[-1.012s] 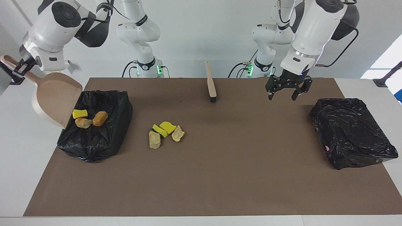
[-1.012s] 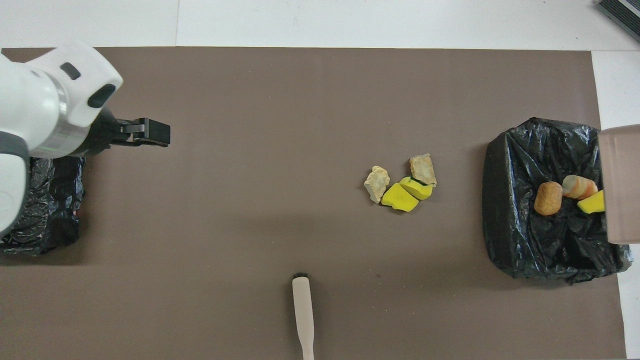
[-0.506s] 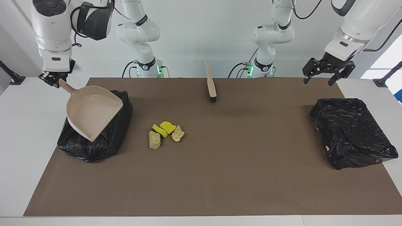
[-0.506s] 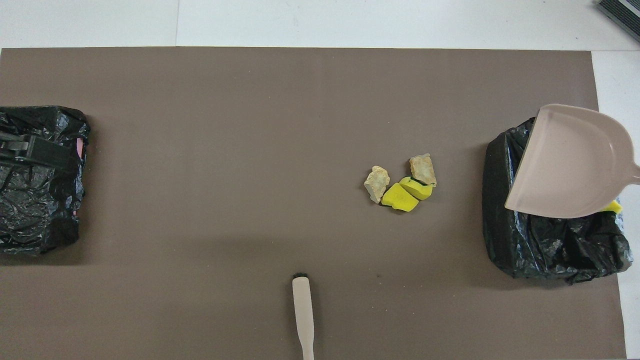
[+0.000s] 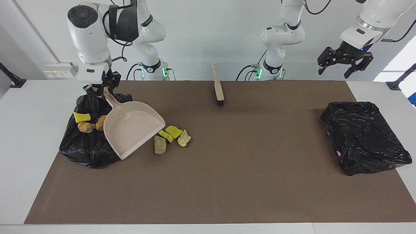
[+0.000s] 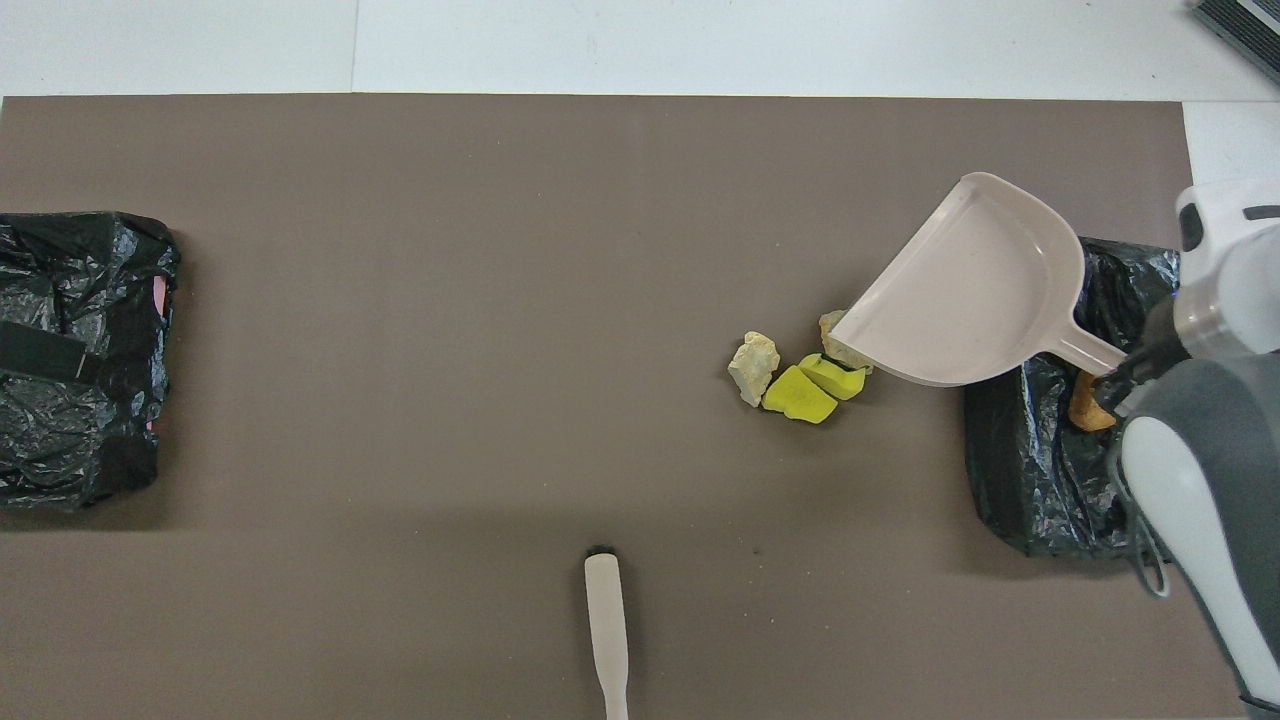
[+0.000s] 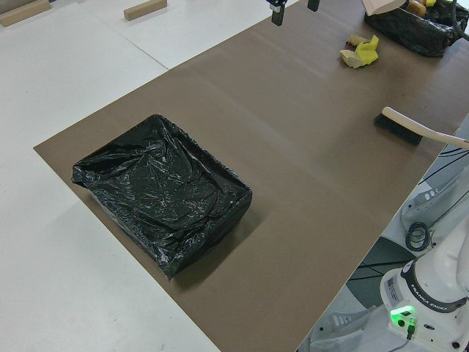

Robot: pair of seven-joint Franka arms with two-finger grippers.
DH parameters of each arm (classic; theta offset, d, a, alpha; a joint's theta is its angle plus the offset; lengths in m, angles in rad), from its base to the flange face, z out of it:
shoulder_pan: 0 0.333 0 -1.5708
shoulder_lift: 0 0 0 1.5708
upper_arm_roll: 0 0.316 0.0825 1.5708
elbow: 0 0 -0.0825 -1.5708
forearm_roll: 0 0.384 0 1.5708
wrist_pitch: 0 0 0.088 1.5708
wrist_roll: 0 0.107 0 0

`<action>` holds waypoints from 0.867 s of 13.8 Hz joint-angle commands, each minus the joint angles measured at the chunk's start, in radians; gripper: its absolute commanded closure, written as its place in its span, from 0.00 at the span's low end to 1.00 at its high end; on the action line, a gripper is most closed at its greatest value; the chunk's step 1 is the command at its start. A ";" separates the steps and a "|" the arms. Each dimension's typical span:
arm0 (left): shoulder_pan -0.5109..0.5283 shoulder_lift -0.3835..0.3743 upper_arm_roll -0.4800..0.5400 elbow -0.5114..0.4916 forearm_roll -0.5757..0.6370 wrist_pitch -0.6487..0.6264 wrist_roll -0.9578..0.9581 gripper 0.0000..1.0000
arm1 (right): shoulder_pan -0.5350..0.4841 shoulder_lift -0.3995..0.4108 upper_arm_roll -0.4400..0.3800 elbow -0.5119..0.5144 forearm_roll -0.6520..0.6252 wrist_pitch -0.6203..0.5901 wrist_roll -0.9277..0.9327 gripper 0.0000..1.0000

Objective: Sweep and dump trash in bin
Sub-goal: 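Bring the empty dustpan with the right gripper back to the table center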

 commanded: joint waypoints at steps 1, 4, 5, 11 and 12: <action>0.036 -0.041 -0.003 -0.066 0.010 0.021 0.024 0.00 | 0.058 0.026 -0.005 0.001 0.077 0.022 0.199 1.00; 0.050 -0.047 -0.005 -0.073 0.008 0.021 0.025 0.00 | 0.195 0.091 -0.005 0.018 0.124 0.072 0.461 1.00; 0.049 -0.047 -0.005 -0.073 0.008 0.022 0.025 0.00 | 0.238 0.115 -0.005 0.019 0.126 0.123 0.599 1.00; 0.038 -0.042 -0.005 -0.069 0.007 0.042 0.026 0.00 | 0.434 0.255 -0.004 0.094 0.267 0.223 1.029 1.00; 0.038 -0.044 -0.005 -0.069 0.007 0.040 0.026 0.00 | 0.454 0.289 -0.004 0.123 0.270 0.247 1.092 1.00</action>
